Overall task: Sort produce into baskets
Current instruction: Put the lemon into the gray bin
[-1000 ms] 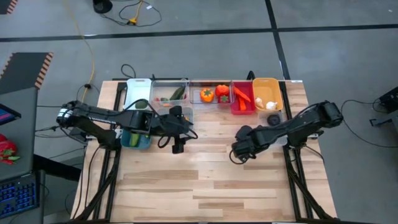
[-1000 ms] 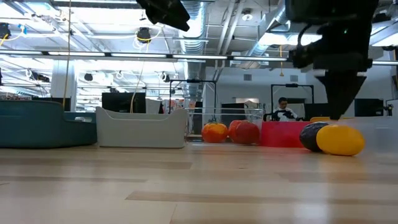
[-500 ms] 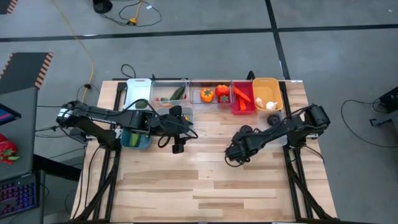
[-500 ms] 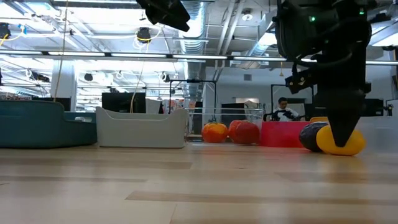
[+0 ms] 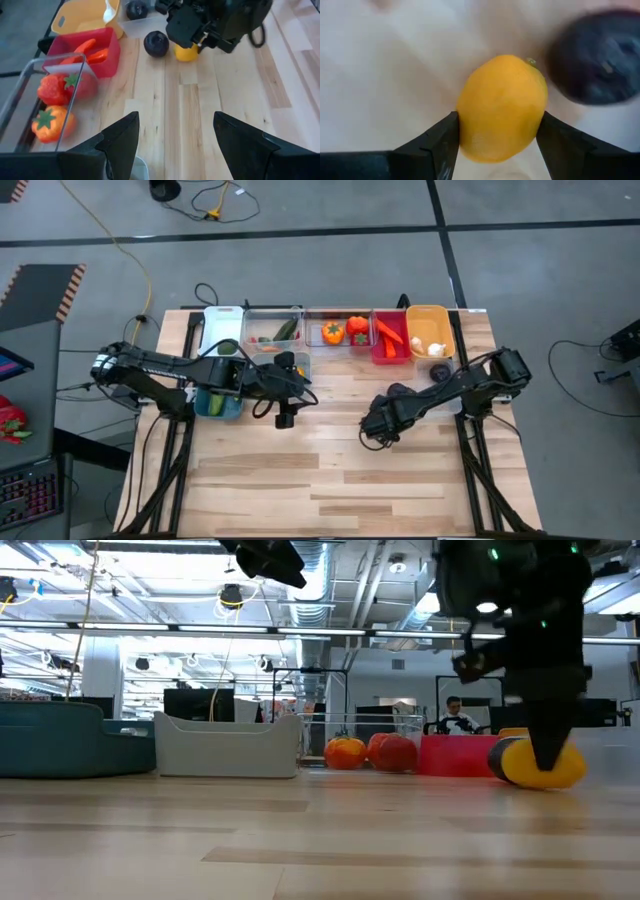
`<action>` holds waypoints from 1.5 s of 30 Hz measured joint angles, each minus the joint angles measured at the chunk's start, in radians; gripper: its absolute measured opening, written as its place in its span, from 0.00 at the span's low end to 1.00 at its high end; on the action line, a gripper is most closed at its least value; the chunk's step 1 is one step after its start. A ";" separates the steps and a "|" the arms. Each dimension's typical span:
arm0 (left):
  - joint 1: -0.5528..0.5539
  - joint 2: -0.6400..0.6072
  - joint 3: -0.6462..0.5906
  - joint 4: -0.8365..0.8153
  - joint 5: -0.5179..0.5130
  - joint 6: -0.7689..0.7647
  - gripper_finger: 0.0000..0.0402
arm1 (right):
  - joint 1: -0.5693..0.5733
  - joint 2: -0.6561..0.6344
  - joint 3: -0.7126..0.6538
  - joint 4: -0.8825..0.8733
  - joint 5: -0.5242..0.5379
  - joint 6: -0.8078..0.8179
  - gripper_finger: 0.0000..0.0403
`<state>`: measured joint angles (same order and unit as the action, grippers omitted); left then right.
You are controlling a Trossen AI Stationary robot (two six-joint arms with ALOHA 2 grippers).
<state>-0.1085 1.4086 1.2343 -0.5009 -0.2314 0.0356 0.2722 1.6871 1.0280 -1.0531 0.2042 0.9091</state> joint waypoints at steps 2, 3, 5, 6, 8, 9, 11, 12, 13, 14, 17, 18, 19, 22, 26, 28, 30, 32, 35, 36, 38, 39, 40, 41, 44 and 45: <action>0.000 0.000 0.000 0.009 0.000 0.027 0.61 | 0.000 0.000 0.036 0.003 -0.007 -0.034 0.65; -0.002 0.000 0.000 0.015 0.001 0.038 0.61 | 0.000 0.000 0.057 -0.001 -0.007 -0.053 0.65; -0.006 0.000 0.000 0.036 0.018 0.066 0.61 | 0.000 0.000 0.109 0.004 -0.007 -0.101 0.65; -0.010 0.000 0.000 0.045 0.028 0.083 0.61 | 0.000 0.000 0.135 0.011 -0.007 -0.127 0.65; -0.021 0.000 0.000 0.062 0.044 0.112 0.61 | 0.000 0.000 0.190 0.026 -0.007 -0.183 0.65; -0.030 0.000 0.000 0.063 0.044 0.126 0.61 | 0.000 0.000 0.219 0.031 -0.007 -0.212 0.65; -0.045 0.000 0.000 0.066 0.043 0.154 0.61 | 0.000 0.000 0.276 0.046 -0.007 -0.275 0.65; -0.053 0.000 0.000 0.068 0.042 0.167 0.61 | 0.000 0.000 0.304 0.052 -0.007 -0.307 0.65; -0.061 0.000 0.000 0.069 0.041 0.178 0.61 | 0.000 0.000 0.333 0.056 -0.007 -0.337 0.65; -0.068 0.000 0.000 0.072 0.038 0.187 0.61 | 0.000 0.000 0.360 0.060 -0.007 -0.367 0.65; -0.091 0.000 0.000 0.087 0.018 0.208 0.61 | -0.002 0.000 0.438 0.086 -0.032 -0.448 0.65; -0.097 0.000 0.000 0.097 0.008 0.213 0.61 | -0.005 -0.001 0.460 0.098 -0.050 -0.471 0.65; -0.105 0.000 0.000 0.108 -0.004 0.221 0.61 | -0.006 -0.001 0.480 0.109 -0.070 -0.490 0.65; -0.124 0.000 0.000 0.129 -0.017 0.254 0.61 | -0.006 -0.001 0.531 0.138 -0.102 -0.524 0.65; -0.145 0.000 0.000 0.149 -0.018 0.271 0.61 | -0.011 -0.001 0.579 0.156 -0.102 -0.529 0.65; -0.153 0.000 0.000 0.162 -0.018 0.271 0.61 | -0.013 -0.001 0.594 0.164 -0.103 -0.529 0.65; -0.158 0.000 0.000 0.168 -0.018 0.272 0.61 | -0.013 -0.001 0.605 0.194 -0.103 -0.529 0.65; -0.162 0.000 0.000 0.169 -0.018 0.272 0.61 | -0.013 -0.001 0.608 0.224 -0.103 -0.537 0.65; -0.162 0.000 0.000 0.170 -0.012 0.272 0.61 | -0.013 -0.001 0.608 0.269 -0.103 -0.552 0.65; -0.162 0.000 0.000 0.170 -0.006 0.272 0.61 | -0.013 -0.001 0.608 0.276 -0.103 -0.552 0.65; -0.162 0.000 0.000 0.170 0.011 0.272 0.61 | -0.014 -0.001 0.608 0.294 -0.103 -0.553 0.65; -0.162 0.000 0.000 0.170 0.018 0.272 0.61 | -0.016 -0.001 0.608 0.297 -0.104 -0.553 0.65; -0.162 0.000 0.000 0.170 0.026 0.272 0.61 | -0.018 -0.001 0.608 0.300 -0.104 -0.553 0.65; -0.162 0.000 0.000 0.170 0.038 0.272 0.61 | -0.019 -0.001 0.608 0.307 -0.104 -0.553 0.65; -0.162 0.000 0.000 0.169 0.063 0.272 0.61 | -0.026 -0.001 0.608 0.318 -0.105 -0.553 0.65; -0.162 0.000 0.000 0.169 0.067 0.272 0.61 | -0.026 -0.001 0.608 0.326 -0.110 -0.554 0.65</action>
<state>-0.2707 1.4090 1.2343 -0.3316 -0.1645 0.3074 0.2459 1.6859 1.6356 -0.7276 0.0937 0.3555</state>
